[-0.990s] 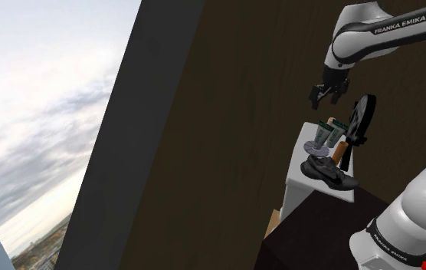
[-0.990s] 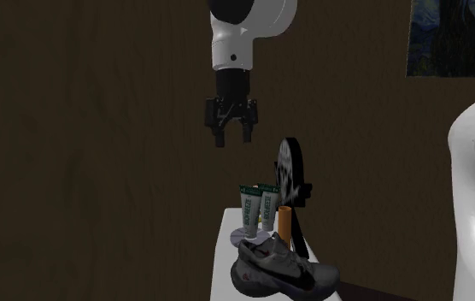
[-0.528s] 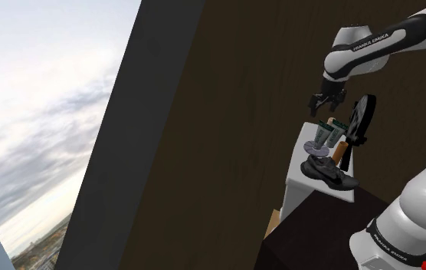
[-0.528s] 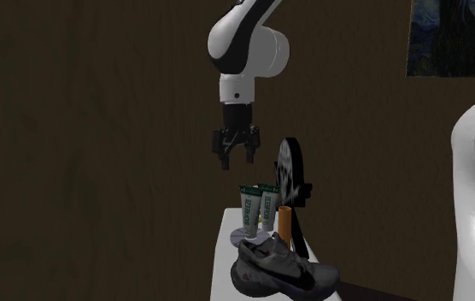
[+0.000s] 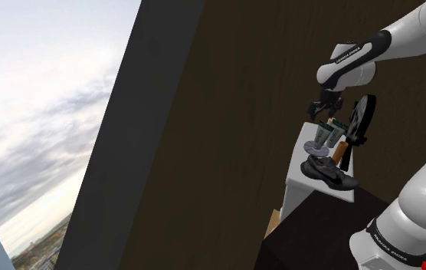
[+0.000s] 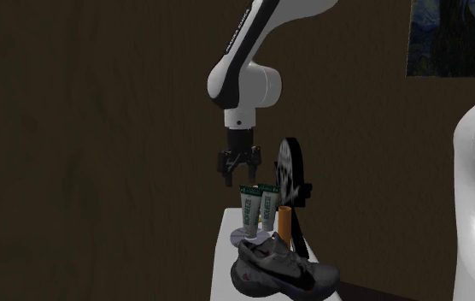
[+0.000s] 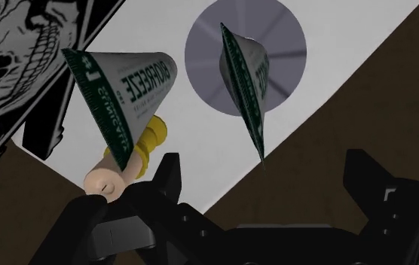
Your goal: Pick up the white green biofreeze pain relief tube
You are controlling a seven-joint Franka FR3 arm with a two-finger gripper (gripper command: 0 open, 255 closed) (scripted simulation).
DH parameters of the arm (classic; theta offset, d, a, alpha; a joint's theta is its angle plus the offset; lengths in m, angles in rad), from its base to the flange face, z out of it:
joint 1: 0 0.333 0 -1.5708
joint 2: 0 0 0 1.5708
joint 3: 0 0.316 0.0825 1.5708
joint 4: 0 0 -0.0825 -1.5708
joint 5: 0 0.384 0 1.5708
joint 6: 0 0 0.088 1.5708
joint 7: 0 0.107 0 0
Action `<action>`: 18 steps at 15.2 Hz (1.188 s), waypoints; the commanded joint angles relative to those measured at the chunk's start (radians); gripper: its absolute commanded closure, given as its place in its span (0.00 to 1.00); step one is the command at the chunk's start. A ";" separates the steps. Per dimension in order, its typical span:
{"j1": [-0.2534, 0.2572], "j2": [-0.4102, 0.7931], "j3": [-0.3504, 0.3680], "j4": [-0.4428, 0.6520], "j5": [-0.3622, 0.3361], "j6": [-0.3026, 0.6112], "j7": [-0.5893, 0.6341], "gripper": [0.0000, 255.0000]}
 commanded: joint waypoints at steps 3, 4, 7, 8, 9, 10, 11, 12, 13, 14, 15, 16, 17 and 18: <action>-0.002 0.045 0.000 -0.017 0.027 0.059 -0.017 0.00; -0.003 0.056 0.000 -0.021 0.033 0.072 -0.022 0.00; -0.004 0.063 0.000 -0.022 0.038 0.080 -0.026 1.00; -0.004 0.064 0.001 -0.021 0.039 0.079 -0.027 1.00; -0.004 0.063 0.001 -0.021 0.038 0.080 -0.026 1.00; -0.004 0.062 0.001 -0.022 0.038 0.080 -0.026 1.00; -0.004 0.064 0.001 -0.021 0.039 0.080 -0.026 1.00; -0.004 0.065 0.001 -0.020 0.040 0.081 -0.027 1.00; -0.004 0.066 0.001 -0.021 0.040 0.082 -0.027 1.00; -0.004 0.063 0.001 -0.024 0.038 0.082 -0.026 1.00; -0.004 0.061 0.000 -0.024 0.037 0.081 -0.025 1.00; -0.003 0.062 0.001 -0.023 0.038 0.080 -0.025 1.00; -0.003 0.051 0.000 -0.019 0.030 0.067 -0.020 1.00; -0.001 0.040 -0.001 -0.015 0.024 0.053 -0.016 1.00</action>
